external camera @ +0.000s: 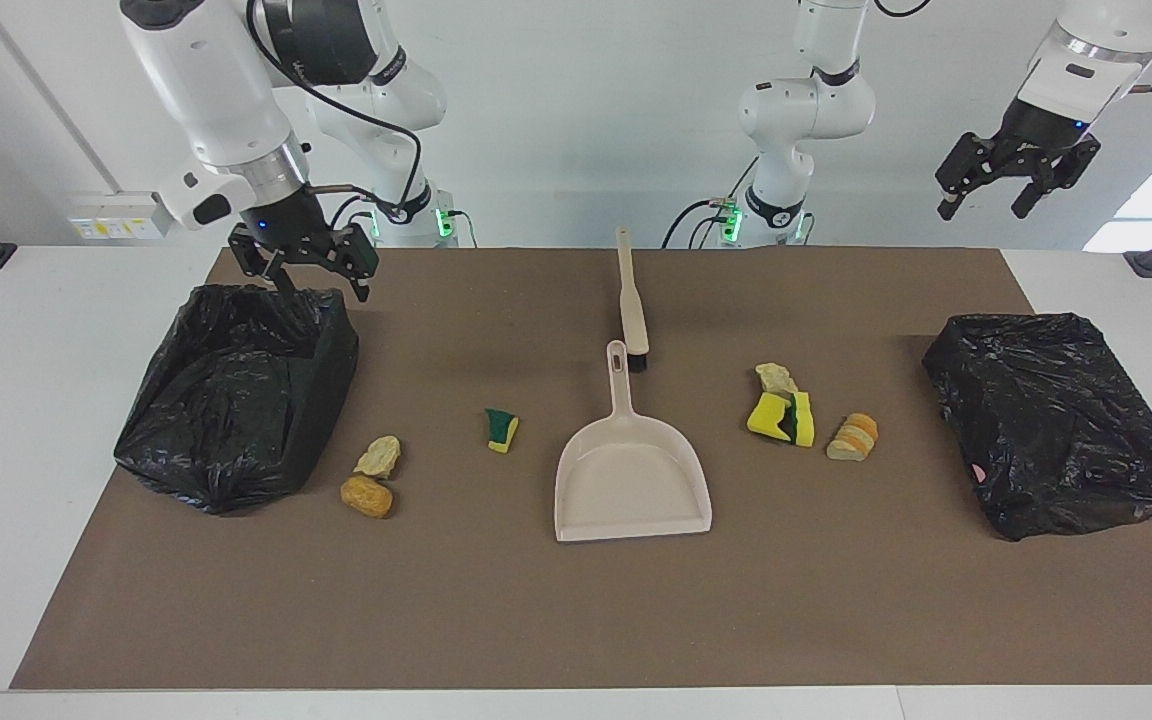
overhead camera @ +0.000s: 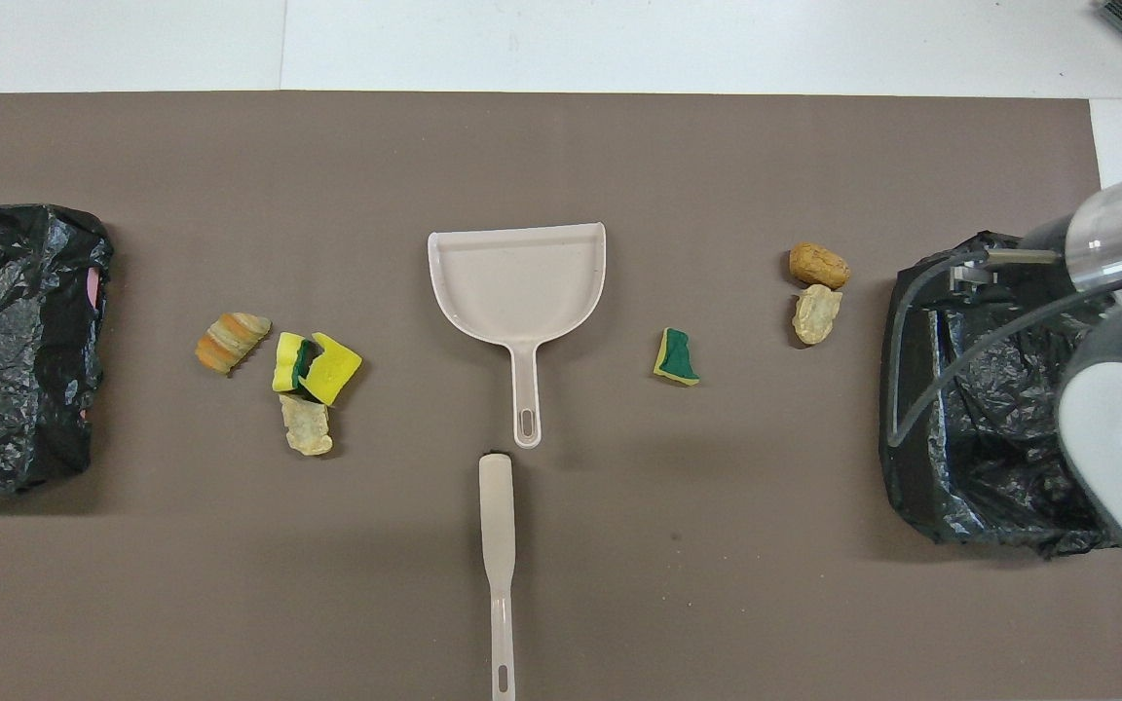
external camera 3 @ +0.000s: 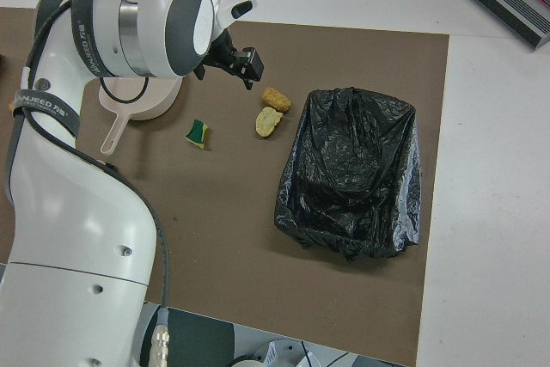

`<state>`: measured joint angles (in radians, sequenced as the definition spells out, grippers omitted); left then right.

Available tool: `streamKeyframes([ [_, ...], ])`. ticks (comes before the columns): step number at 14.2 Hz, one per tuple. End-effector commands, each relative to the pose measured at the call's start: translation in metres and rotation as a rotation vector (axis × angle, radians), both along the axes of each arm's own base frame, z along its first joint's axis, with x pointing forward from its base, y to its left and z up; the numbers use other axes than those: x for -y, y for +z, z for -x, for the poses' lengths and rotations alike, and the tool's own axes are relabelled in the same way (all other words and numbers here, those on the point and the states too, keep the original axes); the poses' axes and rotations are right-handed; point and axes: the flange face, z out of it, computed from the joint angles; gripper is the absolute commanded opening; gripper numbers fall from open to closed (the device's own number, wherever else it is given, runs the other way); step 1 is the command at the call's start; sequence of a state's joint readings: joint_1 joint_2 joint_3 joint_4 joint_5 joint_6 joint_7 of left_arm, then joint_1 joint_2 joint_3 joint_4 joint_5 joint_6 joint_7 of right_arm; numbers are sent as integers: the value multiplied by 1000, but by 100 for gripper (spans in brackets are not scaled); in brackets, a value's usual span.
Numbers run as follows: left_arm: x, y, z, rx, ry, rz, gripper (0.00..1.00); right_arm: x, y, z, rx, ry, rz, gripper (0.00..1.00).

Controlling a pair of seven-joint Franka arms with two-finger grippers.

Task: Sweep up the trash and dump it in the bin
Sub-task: 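Reach the right gripper to the beige dustpan handle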

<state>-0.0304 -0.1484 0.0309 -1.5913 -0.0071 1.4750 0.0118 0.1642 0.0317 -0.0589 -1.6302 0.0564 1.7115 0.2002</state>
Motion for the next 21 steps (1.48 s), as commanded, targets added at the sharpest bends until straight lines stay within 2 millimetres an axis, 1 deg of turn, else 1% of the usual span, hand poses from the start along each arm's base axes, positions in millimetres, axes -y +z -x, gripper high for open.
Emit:
streamKeyframes([
  [1,-4,2,7,-4,5,3,100,-30,-17,-12,23,-38,-21,100],
  [4,-3,1,6,-6,3,5,100,-64,-36,-24,49,-62,-30,100],
  [7,-3,1,6,-6,3,5,100,-95,-54,-31,68,-64,-37,100],
  [8,-4,2,7,-4,4,5,100,-117,-62,-32,79,-60,-43,100],
  [9,-3,2,7,-4,3,5,100,-128,-67,-32,82,-65,-46,100],
  [11,-3,1,6,-6,3,5,100,-153,-78,-31,85,-68,-52,100],
  [13,-3,2,7,-4,3,5,100,-182,-86,-23,81,-53,-55,100],
  [15,-3,2,7,-4,3,5,100,-198,-90,-18,85,-39,-59,100],
  [19,-3,1,6,-6,3,5,100,-244,-117,-8,76,16,-56,100],
  [21,-3,1,6,-6,3,5,100,-258,-126,-6,79,38,-51,100],
])
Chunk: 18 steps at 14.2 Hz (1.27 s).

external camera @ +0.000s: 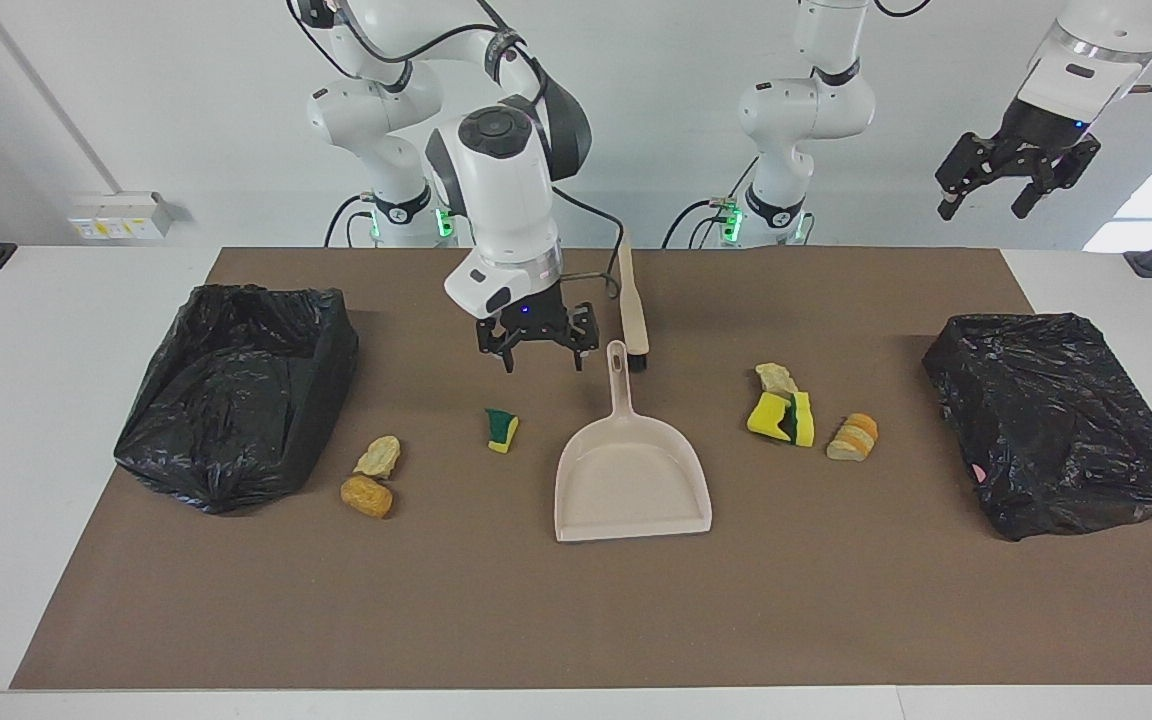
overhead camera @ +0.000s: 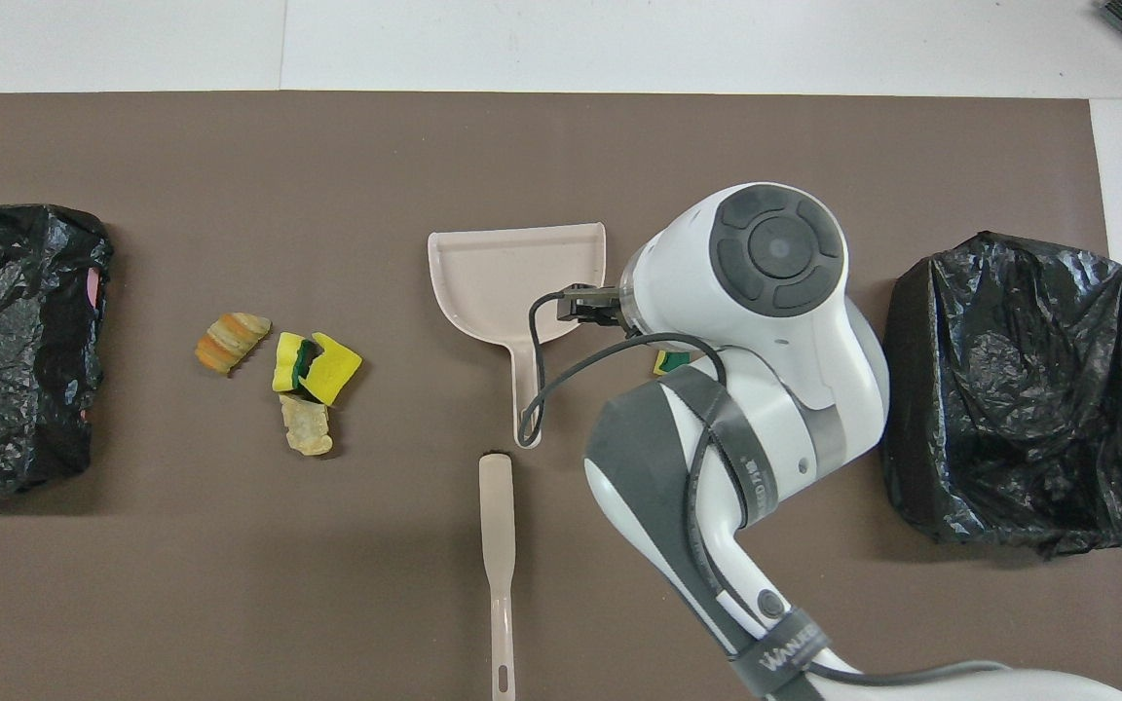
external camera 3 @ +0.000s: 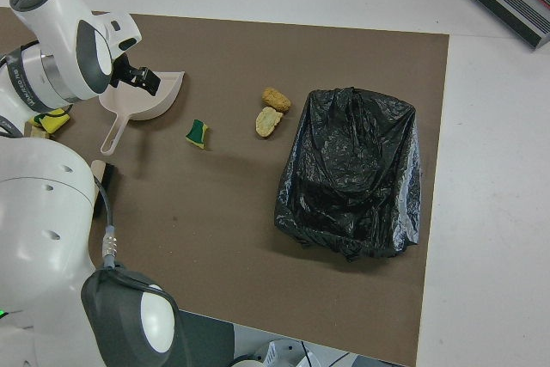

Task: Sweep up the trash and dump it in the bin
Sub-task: 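Reach the right gripper to the beige dustpan handle, then grasp the dustpan handle with the right gripper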

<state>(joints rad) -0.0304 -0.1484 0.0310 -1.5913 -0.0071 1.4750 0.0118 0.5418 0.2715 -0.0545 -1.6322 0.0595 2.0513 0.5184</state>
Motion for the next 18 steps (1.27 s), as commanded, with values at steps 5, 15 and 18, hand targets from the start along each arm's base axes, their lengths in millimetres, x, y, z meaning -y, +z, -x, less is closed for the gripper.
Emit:
streamKeyframes([
  [5,-4,2,7,-4,4,5,100,-60,-48,9,38,52,-9,100],
  [15,-3,2,7,-4,3,5,100,-128,-132,43,64,63,110,95],
  [18,-3,2,7,-4,3,5,100,-122,-128,44,28,14,120,95],
])
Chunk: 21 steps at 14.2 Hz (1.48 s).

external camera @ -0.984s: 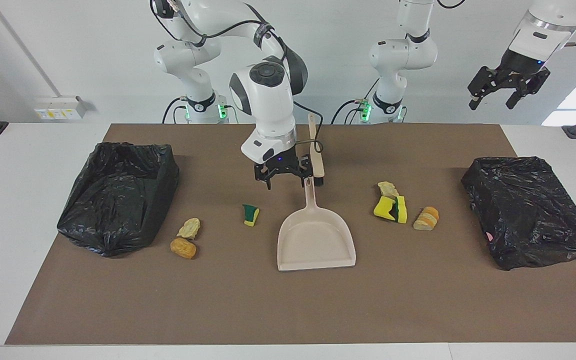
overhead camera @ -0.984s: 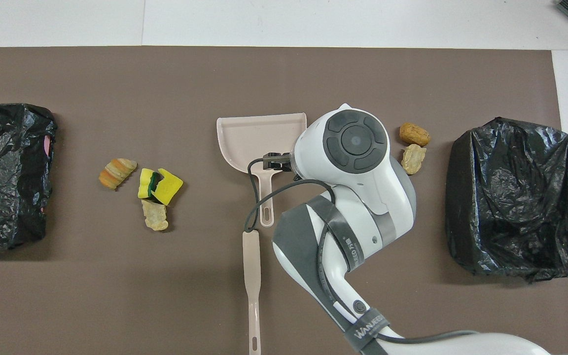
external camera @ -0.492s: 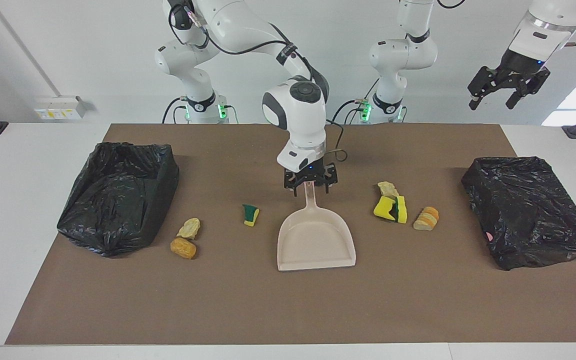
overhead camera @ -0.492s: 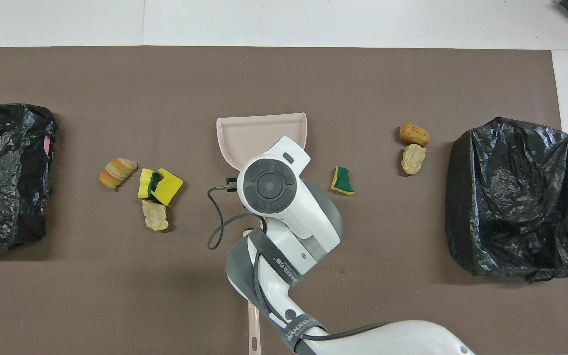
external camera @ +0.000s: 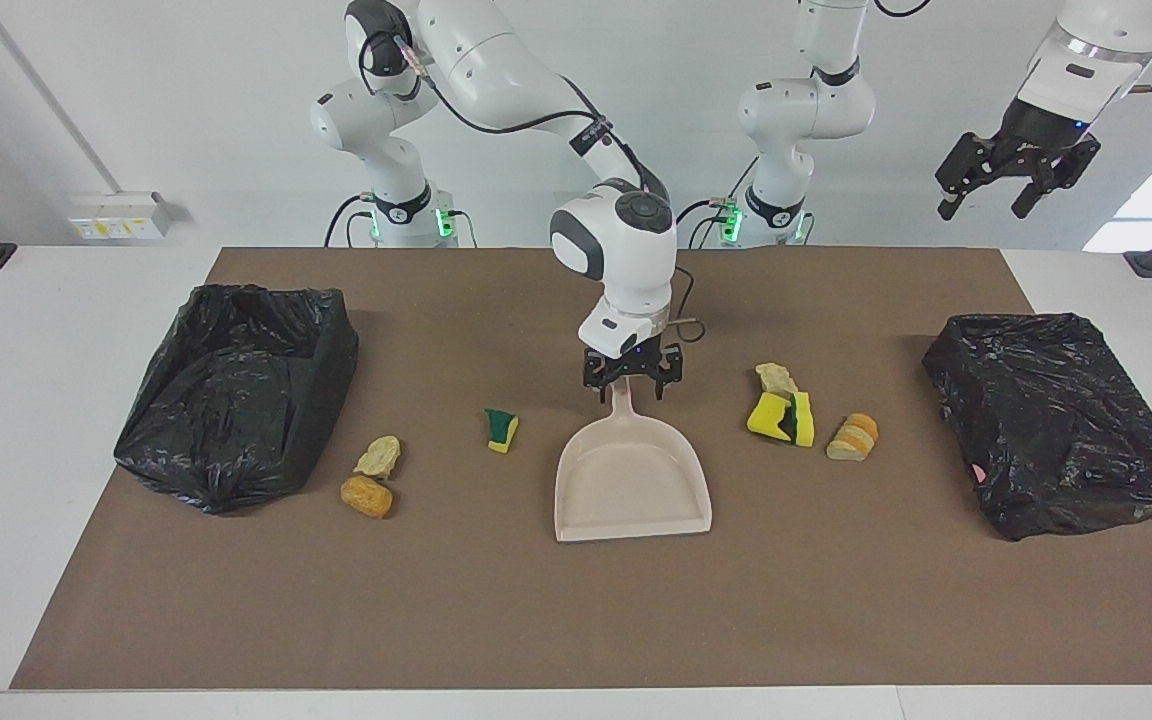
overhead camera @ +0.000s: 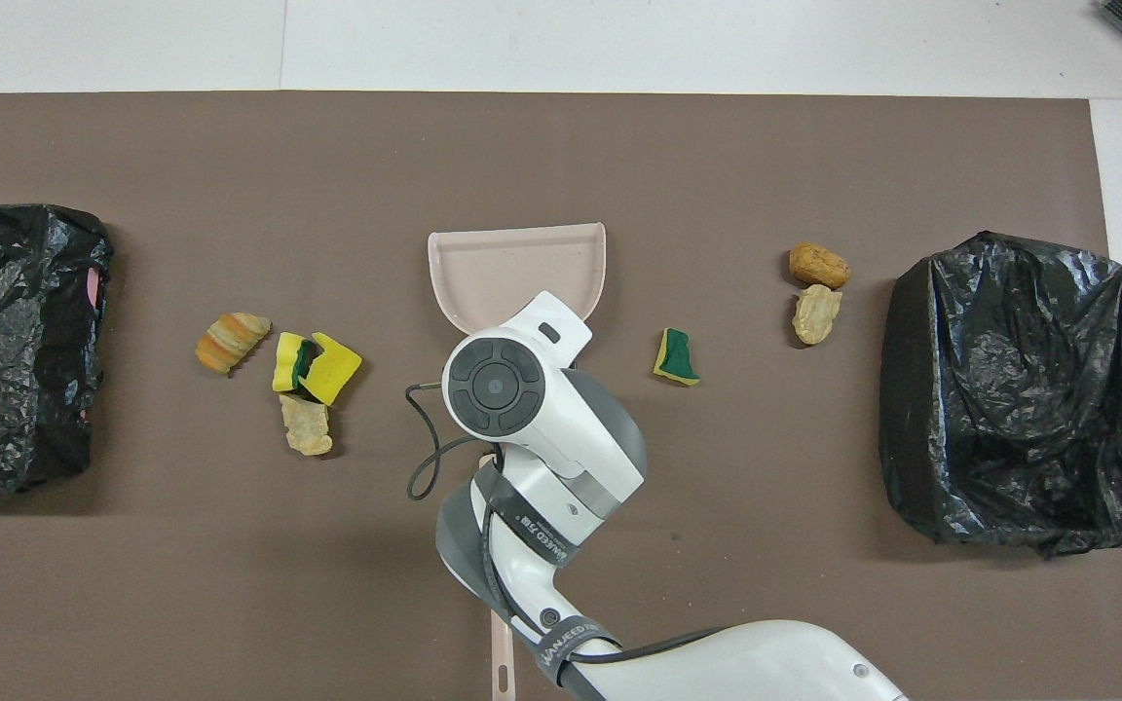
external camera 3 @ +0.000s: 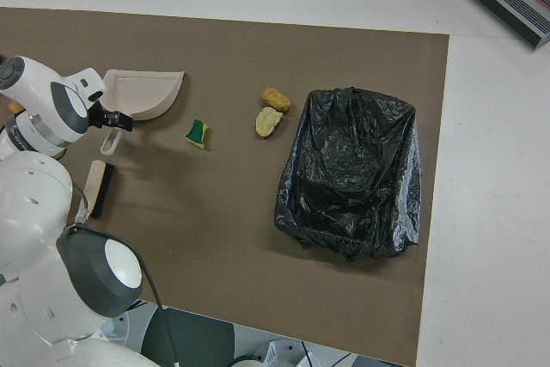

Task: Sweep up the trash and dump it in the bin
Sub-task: 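Grasp the dustpan handle with the right gripper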

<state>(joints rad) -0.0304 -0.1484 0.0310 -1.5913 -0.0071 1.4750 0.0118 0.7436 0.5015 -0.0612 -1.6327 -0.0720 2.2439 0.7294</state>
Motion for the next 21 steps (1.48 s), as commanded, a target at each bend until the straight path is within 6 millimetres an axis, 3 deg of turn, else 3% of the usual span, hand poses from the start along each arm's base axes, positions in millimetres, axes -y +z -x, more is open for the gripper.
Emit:
streamKeyframes([
  [1,-3,2,7,-4,3,5,100,5,7,3,-18,-41,19,95],
  [5,-3,1,6,-6,3,5,100,7,8,9,-50,-42,45,95],
  [9,-3,2,7,-4,3,5,100,6,18,9,-63,-62,11,83],
  [10,1,1,7,-12,0,3,100,7,17,9,-68,-61,10,73],
  [12,16,-1,10,-16,3,12,100,8,18,8,-68,-48,10,34],
  [13,27,-12,10,-32,11,23,100,8,18,8,-69,-44,11,13],
  [14,37,-19,14,-46,28,27,100,8,19,10,-72,-35,14,0],
  [17,82,-62,43,-110,-55,16,100,18,24,10,-106,108,57,0],
  [21,135,-122,78,-130,-171,7,100,61,65,-8,-116,219,68,0],
])
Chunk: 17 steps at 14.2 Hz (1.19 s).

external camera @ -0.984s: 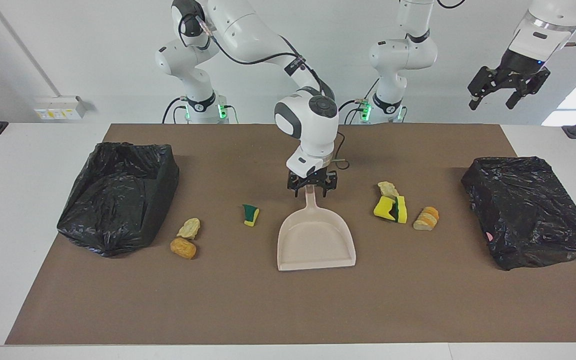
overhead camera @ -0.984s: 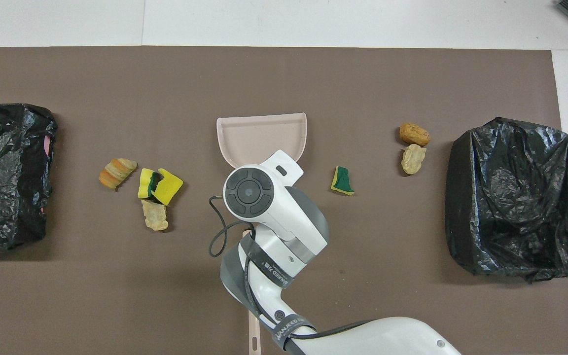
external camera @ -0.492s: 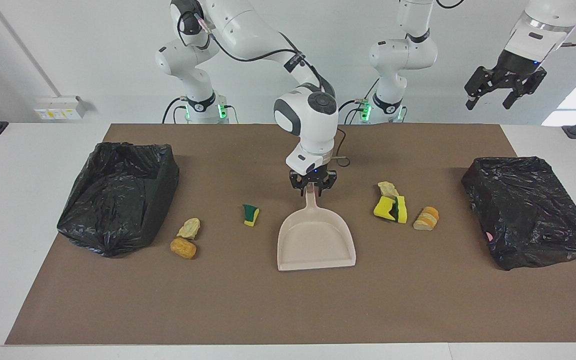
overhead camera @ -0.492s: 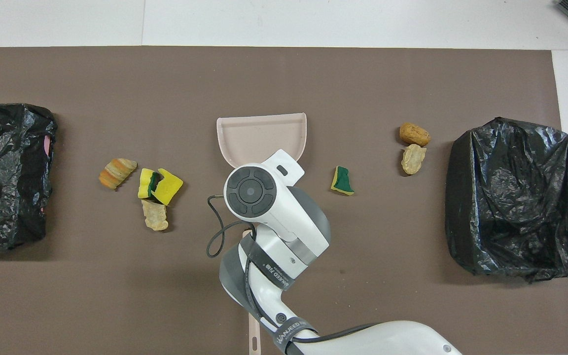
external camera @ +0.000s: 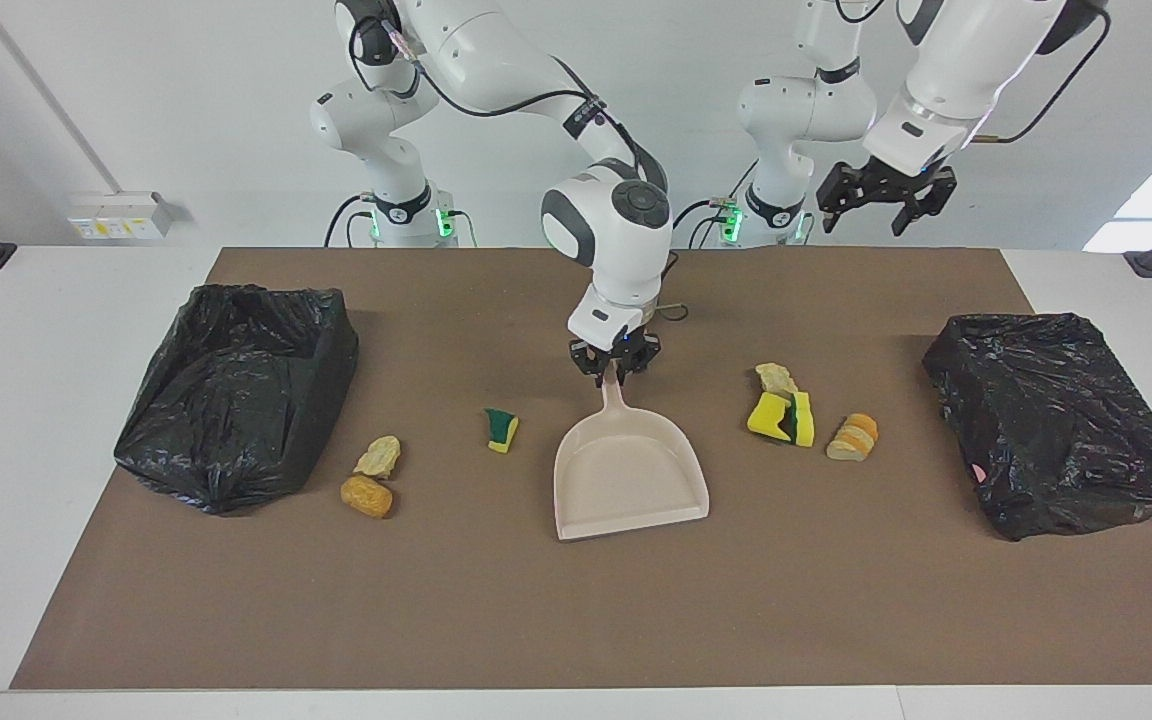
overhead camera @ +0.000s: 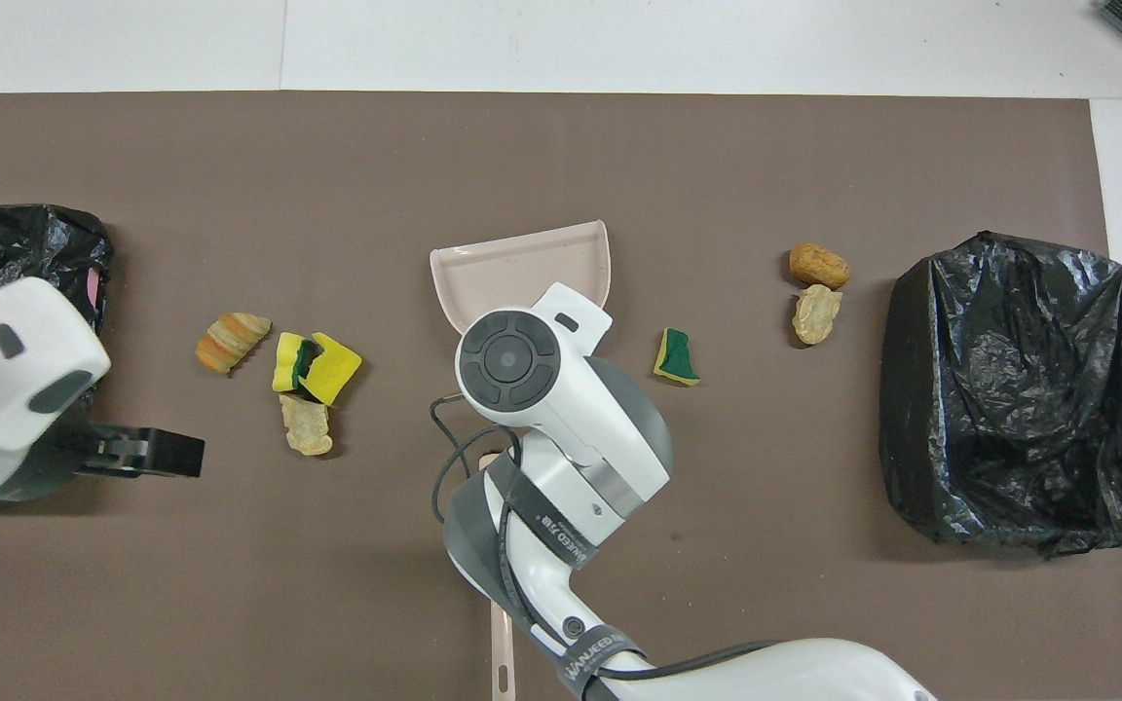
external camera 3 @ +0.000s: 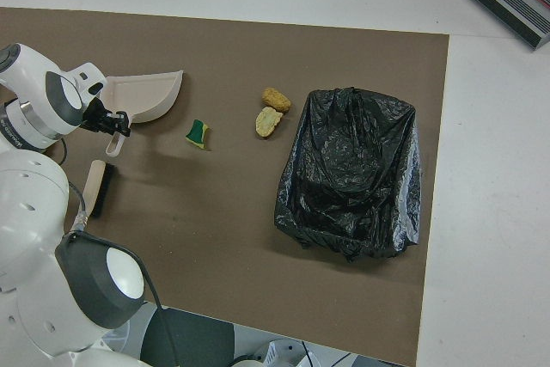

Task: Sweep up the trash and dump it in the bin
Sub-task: 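Lift the dustpan with the right gripper while the left gripper grasps the brush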

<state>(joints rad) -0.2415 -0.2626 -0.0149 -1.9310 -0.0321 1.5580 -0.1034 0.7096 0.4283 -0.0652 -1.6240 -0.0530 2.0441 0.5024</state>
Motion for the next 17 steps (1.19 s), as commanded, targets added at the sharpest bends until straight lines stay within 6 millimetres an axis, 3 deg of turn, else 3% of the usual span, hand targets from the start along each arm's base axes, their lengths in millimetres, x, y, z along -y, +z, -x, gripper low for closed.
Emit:
streamKeyframes([
  [1,19,-37,36,7,-46,13,100,43,41,-13,-20,101,-13,0],
  [4,67,-78,58,25,-40,6,100,116,71,-41,-47,295,-6,0],
  [9,152,-129,94,89,4,29,100,196,87,-56,-142,521,-13,0],
  [10,175,-150,99,84,17,21,100,210,90,-58,-155,559,-15,0],
  [12,216,-201,110,59,36,-9,100,231,88,-57,-218,676,-23,0],
  [13,230,-213,119,59,47,-14,100,237,87,-56,-241,750,-25,0],
  [17,241,-232,152,35,30,-47,100,257,81,-45,-305,930,-41,0],
])
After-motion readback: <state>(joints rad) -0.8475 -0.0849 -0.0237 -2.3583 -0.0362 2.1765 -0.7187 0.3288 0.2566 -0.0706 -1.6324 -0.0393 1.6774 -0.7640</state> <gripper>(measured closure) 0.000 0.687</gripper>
